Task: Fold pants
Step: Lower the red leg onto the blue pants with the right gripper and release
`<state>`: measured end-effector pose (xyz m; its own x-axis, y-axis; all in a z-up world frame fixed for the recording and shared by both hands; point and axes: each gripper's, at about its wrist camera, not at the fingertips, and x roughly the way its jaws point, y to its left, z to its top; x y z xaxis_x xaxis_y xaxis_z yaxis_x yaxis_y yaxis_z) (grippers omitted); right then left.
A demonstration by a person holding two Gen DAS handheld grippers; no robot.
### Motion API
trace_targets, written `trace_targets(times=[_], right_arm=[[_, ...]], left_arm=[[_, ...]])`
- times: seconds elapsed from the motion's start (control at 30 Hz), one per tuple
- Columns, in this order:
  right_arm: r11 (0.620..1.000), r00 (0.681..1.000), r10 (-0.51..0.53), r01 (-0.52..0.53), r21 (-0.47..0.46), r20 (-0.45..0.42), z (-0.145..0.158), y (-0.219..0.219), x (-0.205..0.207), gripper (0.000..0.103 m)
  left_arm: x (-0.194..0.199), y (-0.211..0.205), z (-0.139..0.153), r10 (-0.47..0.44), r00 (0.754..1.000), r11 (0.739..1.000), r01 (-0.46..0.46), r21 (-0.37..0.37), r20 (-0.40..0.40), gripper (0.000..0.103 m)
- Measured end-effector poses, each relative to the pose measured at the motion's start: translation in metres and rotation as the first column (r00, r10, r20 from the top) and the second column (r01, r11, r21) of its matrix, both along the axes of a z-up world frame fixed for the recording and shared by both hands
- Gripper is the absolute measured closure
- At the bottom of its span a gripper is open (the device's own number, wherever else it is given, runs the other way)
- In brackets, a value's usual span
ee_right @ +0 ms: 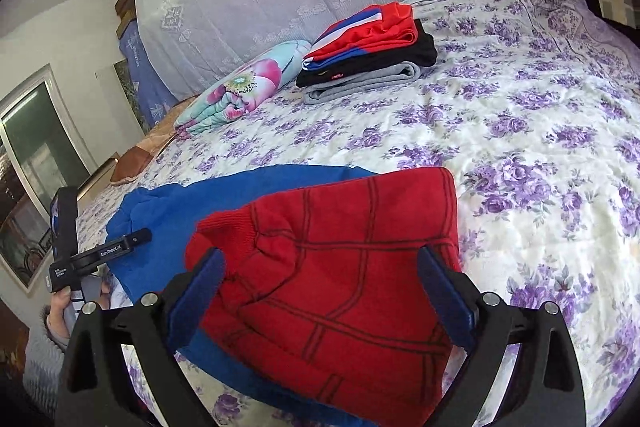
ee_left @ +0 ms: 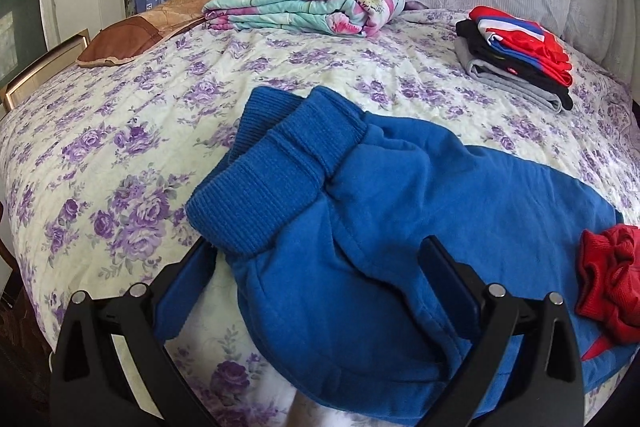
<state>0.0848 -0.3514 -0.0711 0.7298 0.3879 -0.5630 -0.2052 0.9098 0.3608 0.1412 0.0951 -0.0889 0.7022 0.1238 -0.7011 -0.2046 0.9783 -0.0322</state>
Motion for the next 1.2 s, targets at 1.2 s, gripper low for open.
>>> trace_targets(times=[1.2], right_arm=[[0.999, 1.000, -0.009, 0.009, -0.040, -0.014, 0.000, 0.006, -0.002, 0.004]], left_arm=[[-0.005, 0.009, 0.003, -0.006, 0.998, 1.000, 0.006, -0.004, 0.056, 0.040]])
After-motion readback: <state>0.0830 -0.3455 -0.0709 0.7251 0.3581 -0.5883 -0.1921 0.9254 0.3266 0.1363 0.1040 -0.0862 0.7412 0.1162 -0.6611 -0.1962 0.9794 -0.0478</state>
